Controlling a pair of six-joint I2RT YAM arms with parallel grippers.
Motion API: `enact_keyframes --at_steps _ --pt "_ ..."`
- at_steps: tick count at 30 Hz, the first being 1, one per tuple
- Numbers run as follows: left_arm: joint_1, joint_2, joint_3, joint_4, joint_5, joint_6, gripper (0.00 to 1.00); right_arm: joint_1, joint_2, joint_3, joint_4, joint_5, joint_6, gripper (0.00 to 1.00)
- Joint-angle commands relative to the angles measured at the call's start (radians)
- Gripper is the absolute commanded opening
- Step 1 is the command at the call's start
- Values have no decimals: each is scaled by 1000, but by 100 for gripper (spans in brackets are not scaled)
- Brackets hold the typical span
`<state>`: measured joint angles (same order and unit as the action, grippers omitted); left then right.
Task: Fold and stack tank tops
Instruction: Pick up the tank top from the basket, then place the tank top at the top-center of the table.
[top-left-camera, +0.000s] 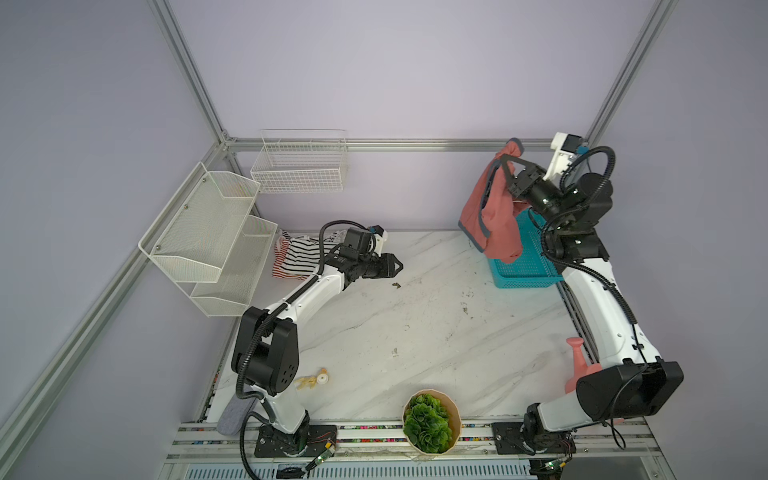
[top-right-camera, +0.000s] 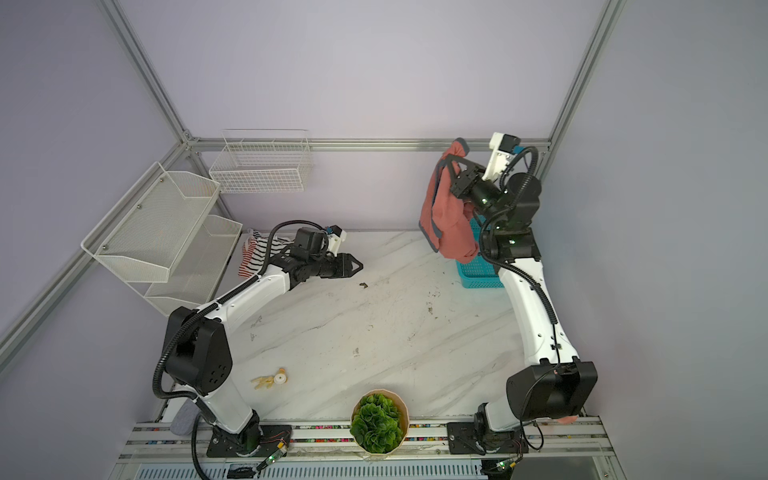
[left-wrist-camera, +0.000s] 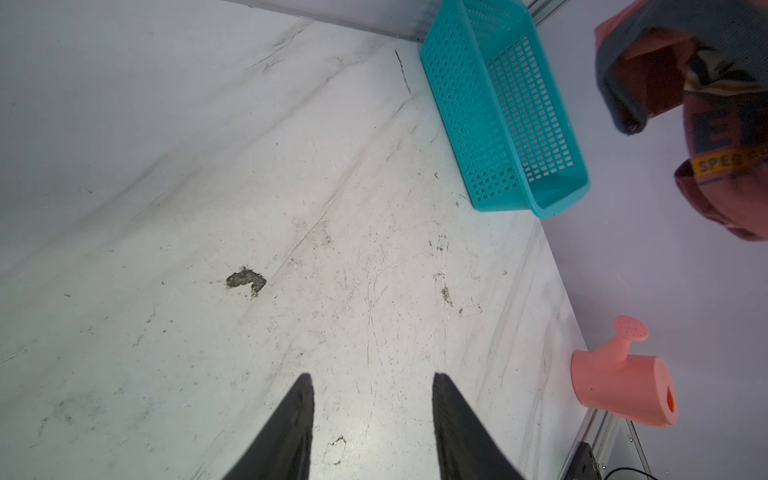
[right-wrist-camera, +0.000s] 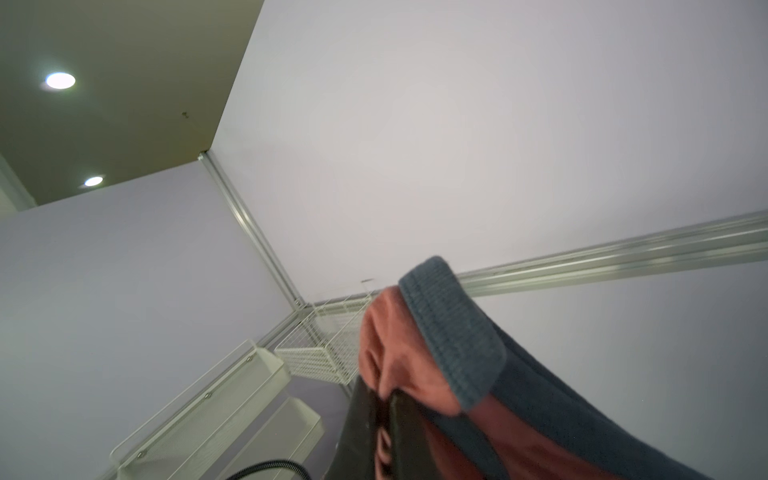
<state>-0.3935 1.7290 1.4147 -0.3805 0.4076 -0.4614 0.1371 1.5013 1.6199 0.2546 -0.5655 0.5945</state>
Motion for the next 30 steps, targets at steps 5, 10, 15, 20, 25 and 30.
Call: enact_keyframes --at_steps 5,10,15,20,25,30 --pt "-3 -98 -65 27 -34 4 46 130 96 -187 -89 -8 59 0" --pt "-2 -111 -79 9 -58 14 47 144 225 -280 -127 2 95 0" --pt "-4 -73 -73 10 -42 9 46 144 402 -218 -241 70 42 2" --pt "-48 0 -40 -16 -43 31 46 144 524 -102 -308 143 -12 46" --pt "-122 102 44 -153 -54 115 59 144 461 -89 -329 240 -41 69" --pt "-164 182 82 -207 -42 122 78 144 382 -160 -357 229 -64 72"
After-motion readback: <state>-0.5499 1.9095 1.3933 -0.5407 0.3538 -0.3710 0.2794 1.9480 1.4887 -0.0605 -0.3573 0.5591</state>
